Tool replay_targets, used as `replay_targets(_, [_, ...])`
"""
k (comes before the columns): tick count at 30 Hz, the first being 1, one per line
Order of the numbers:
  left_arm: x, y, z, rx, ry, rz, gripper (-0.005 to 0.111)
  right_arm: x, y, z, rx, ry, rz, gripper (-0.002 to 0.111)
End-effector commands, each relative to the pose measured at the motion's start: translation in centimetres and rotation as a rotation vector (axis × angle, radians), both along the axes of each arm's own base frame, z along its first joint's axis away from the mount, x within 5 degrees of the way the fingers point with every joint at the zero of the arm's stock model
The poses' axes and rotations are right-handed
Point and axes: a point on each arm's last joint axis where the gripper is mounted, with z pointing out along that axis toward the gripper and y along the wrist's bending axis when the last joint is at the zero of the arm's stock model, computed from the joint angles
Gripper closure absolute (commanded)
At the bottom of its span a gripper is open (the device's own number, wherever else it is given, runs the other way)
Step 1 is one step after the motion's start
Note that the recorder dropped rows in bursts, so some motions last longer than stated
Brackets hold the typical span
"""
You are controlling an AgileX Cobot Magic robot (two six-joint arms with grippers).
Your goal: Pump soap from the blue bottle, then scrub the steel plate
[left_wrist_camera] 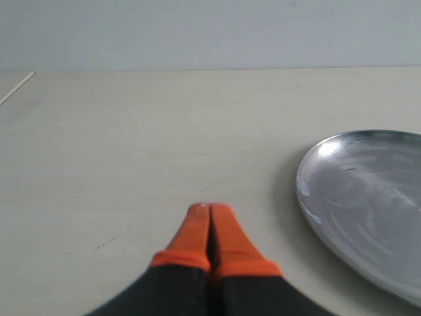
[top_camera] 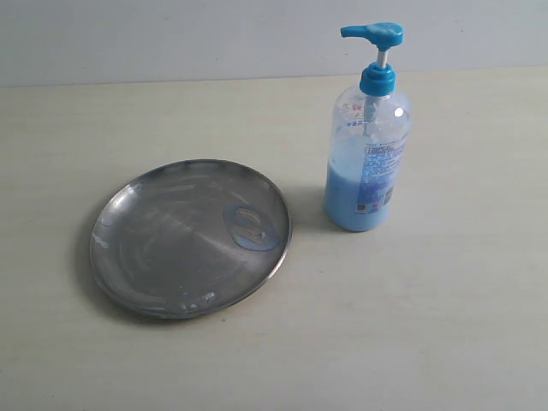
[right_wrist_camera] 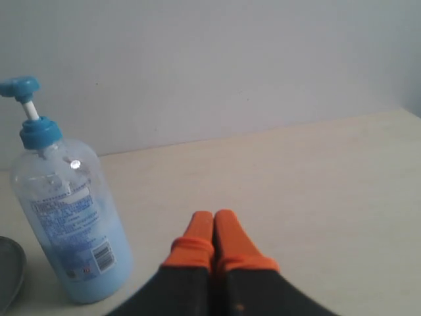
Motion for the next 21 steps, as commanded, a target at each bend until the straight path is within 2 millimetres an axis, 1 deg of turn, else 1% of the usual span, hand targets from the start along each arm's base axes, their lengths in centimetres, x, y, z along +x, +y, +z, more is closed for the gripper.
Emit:
replay_targets(1, [0.0, 0.0, 0.1, -0.006, -0.013, -0.002, 0.107, 0.2, 0.0, -1.2, -0.01, 0.02, 0.003, 0.108])
replay_targets(7, [0.0, 0.0, 0.1, -0.006, -0.013, -0.002, 0.107, 0.2, -0.1, -2.0, -0.028, 0.05, 0.001, 0.108])
replay_targets(13, [0.0, 0.0, 0.1, -0.006, -0.013, -0.002, 0.107, 0.4, -0.1, -3.7, -0.041, 0.102, 0.0, 0.108])
replay_targets(18, [0.0, 0.0, 0.1, -0.006, -0.013, -0.002, 0.107, 0.4, -0.1, -3.7, -0.049, 0.097, -0.002, 0.108])
replay_targets(21, [0.0, 0.0, 0.1, -0.006, -0.013, -0.002, 0.107, 0.4, -0.2, -3.7, -0.085, 0.093, -0.001, 0.108])
